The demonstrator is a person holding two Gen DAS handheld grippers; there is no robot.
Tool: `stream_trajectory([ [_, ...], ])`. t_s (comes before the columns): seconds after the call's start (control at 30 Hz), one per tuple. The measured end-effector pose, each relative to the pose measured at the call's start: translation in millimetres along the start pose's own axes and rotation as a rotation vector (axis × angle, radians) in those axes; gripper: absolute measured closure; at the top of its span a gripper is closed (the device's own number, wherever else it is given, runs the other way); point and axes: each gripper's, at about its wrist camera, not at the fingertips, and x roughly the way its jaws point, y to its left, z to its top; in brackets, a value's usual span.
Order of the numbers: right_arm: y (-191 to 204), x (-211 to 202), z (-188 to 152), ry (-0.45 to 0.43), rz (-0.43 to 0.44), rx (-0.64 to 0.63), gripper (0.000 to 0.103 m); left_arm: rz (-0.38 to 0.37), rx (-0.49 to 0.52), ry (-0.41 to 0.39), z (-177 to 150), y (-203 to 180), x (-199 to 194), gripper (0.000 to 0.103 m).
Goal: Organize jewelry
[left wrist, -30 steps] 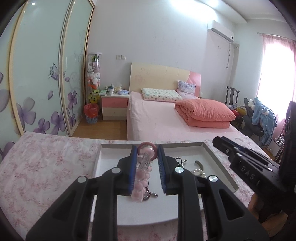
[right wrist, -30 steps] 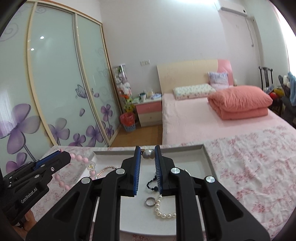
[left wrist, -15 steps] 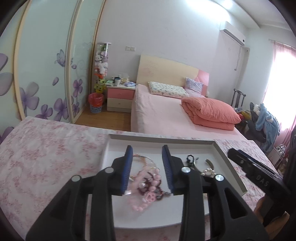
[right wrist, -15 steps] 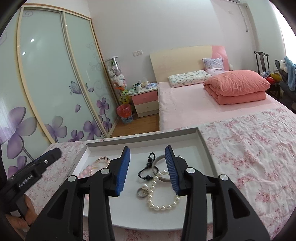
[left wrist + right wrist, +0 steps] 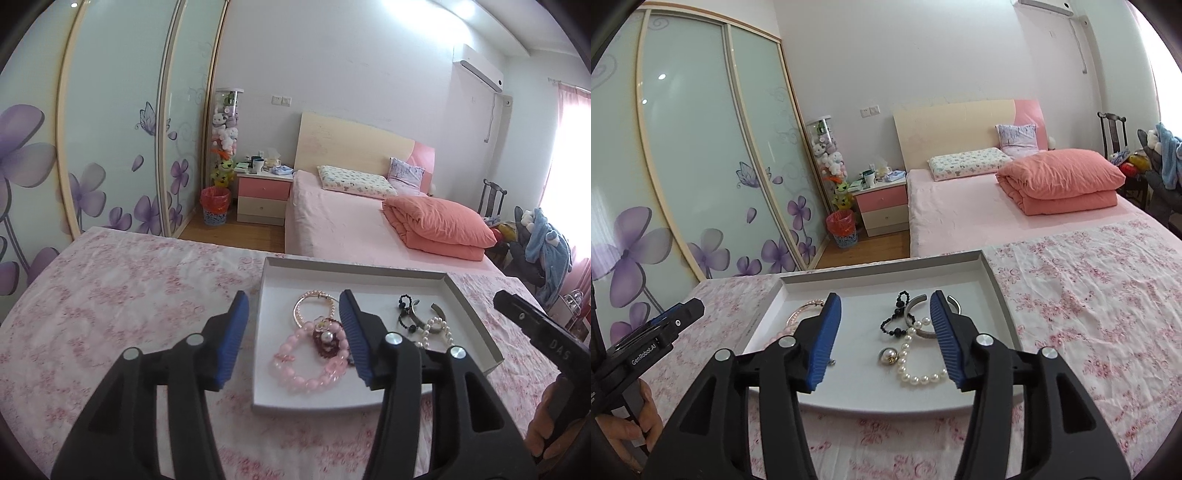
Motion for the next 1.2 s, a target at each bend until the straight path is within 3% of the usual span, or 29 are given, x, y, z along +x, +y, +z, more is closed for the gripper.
stream_trajectory([
  [0.3, 9, -28, -18, -0.006, -0.009, -0.036, 0.037, -0.013, 0.001, -0.008, -17, 8, -33, 0.038],
  [0.6, 14, -64, -41, -0.064, -0.056, -0.086, 0.002, -0.019, 0.006, -0.063, -45, 12, -75, 0.009],
  [0.67, 16, -73, -44, -0.08, -0.073, -0.104, 0.002, -0.02, 0.009, -0.077, -50, 11, -83, 0.004],
  [0.93, 20, -99, -58, -0.107, -0.1, -0.137, 0.002, 0.029, 0.1, -0.155, -70, -9, -114, 0.004],
  [1.2, 21, -111, -72, -0.097, -0.089, -0.138, 0.002, 0.025, 0.168, -0.161, -85, -23, -125, 0.004],
])
